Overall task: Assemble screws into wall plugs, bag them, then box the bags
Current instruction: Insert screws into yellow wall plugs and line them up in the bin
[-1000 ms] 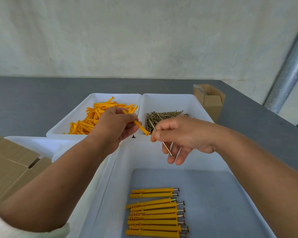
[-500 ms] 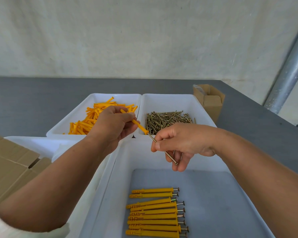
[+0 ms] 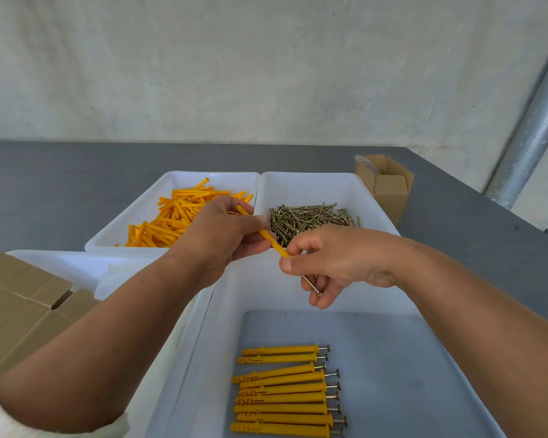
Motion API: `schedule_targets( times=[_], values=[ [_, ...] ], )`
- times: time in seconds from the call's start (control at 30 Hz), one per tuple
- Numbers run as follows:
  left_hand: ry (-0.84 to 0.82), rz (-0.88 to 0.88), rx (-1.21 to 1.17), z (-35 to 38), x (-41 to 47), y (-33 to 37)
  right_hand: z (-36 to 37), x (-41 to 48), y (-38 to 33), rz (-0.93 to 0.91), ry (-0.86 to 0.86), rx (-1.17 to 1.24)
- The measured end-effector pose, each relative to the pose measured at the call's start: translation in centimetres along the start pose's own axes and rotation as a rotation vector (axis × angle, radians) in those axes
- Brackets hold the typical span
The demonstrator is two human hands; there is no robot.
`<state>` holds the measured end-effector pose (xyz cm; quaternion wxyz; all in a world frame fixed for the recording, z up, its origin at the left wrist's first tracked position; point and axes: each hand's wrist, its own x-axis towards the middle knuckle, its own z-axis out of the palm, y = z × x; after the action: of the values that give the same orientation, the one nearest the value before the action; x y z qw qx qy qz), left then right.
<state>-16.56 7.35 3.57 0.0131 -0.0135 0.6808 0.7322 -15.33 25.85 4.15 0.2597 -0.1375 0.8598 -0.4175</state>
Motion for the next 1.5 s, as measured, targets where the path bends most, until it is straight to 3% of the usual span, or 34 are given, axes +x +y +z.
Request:
schedule_targets(
  times=[0.27, 0.47, 0.63, 0.73, 0.97, 1.23, 1.37, 1.5],
  values=[
    [-0.112, 0.040, 0.120, 0.1, -0.2, -0.2, 0.0, 0.1, 0.1, -0.038, 0.041, 0.037],
    [0.109, 0.170, 0.314, -1.5, 1.0, -0.2, 0.8, -0.4, 0.1, 0.062, -0.157, -0.192],
    [0.329, 0.295, 0.797, -3.0, 1.9, -1.1, 2.0, -0.2, 0.0, 0.143, -0.233, -0.513],
    [0.370, 0.294, 1.083, -3.7, 2.2, -1.7, 2.8, 0.1, 0.1, 0.178, -0.264, -0.690],
    [0.188, 0.088, 1.436, -5.1, 3.1, -3.1, 4.0, 1.0, 1.0, 0.206, -0.281, -0.821],
    [0.060, 0.007, 1.552, -5.5, 3.7, -3.4, 3.4, 1.0, 0.7, 0.155, -0.299, -0.823],
    [0.051, 0.004, 1.584, -5.6, 4.0, -3.6, 1.6, 0.2, -0.3, 0.065, -0.160, -0.603],
    [0.044, 0.000, 1.603, -5.7, 4.2, -3.6, -0.7, 0.4, -0.6, -0.139, 0.325, -0.440]
  ],
)
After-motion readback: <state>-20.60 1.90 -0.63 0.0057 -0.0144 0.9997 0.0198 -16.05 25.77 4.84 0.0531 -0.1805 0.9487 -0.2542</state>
